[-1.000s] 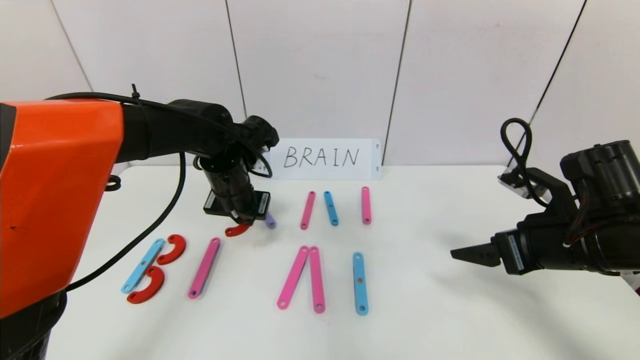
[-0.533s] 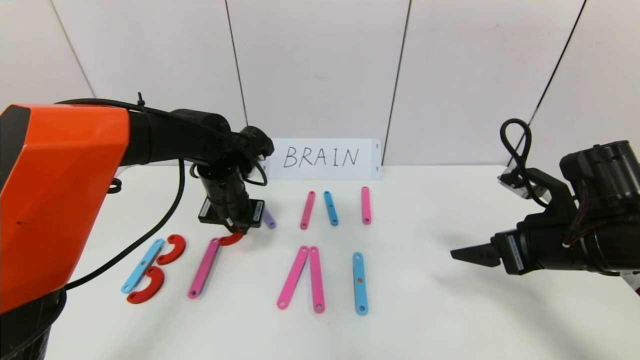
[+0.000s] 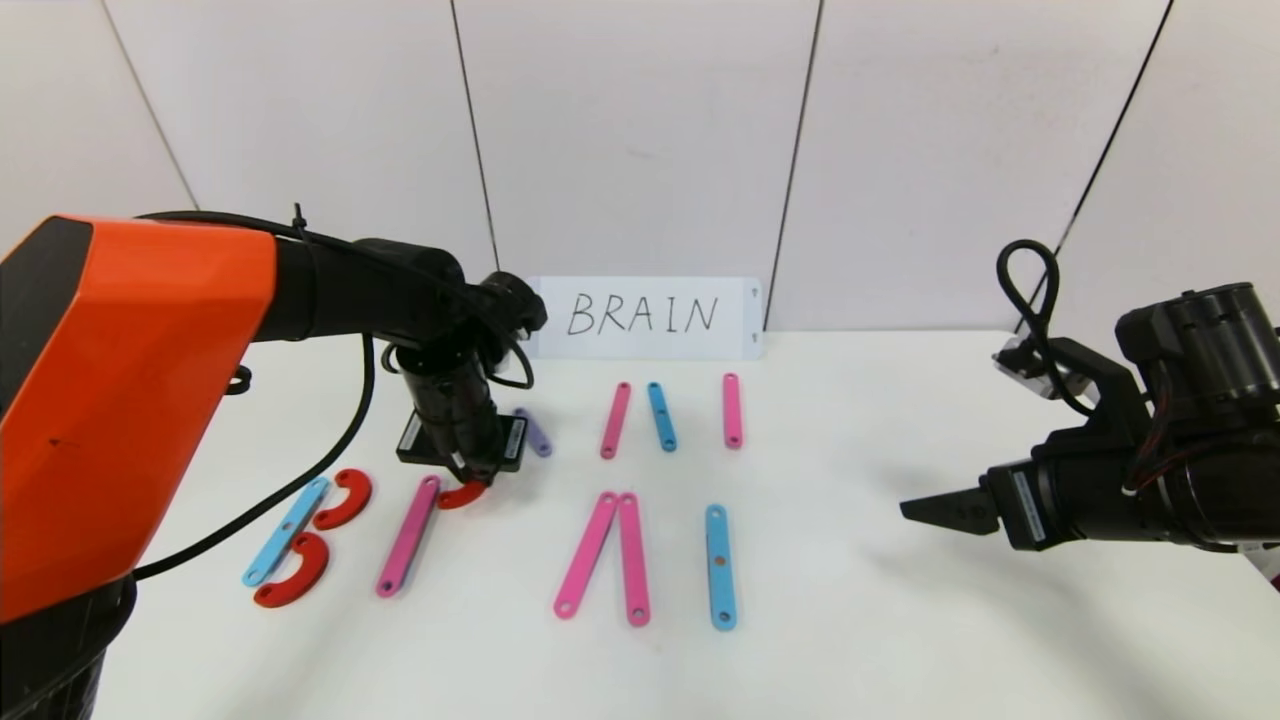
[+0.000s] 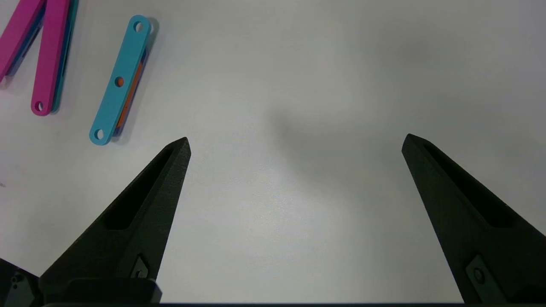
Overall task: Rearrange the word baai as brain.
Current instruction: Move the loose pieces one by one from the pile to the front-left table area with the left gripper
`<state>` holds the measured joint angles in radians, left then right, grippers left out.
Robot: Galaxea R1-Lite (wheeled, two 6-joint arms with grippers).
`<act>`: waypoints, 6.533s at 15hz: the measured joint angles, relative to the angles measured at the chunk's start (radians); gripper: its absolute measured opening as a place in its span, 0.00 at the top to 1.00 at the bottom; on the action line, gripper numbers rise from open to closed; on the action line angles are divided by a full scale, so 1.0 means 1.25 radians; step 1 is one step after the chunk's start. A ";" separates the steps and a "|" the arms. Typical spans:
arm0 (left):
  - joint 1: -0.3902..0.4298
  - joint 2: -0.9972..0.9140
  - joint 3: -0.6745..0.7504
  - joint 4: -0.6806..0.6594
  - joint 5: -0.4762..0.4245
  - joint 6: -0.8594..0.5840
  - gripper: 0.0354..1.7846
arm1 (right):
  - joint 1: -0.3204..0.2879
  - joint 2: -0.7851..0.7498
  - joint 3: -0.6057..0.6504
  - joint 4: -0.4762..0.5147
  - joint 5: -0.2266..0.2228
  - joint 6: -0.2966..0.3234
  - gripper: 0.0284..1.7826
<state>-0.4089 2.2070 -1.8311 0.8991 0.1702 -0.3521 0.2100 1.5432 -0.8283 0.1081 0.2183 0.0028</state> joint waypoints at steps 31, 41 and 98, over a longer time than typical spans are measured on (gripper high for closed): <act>0.007 -0.007 0.032 -0.041 -0.009 0.022 0.05 | 0.000 0.008 0.000 0.000 -0.001 -0.001 0.02; 0.007 0.038 -0.084 -0.114 0.020 -0.114 0.02 | 0.001 0.009 0.000 0.000 -0.001 -0.001 0.02; -0.032 -0.198 0.326 -0.250 0.067 -0.342 0.87 | 0.006 0.005 0.008 -0.001 0.000 -0.001 0.02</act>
<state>-0.4491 1.9600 -1.4234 0.5872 0.2534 -0.7802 0.2172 1.5494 -0.8179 0.1068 0.2187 0.0017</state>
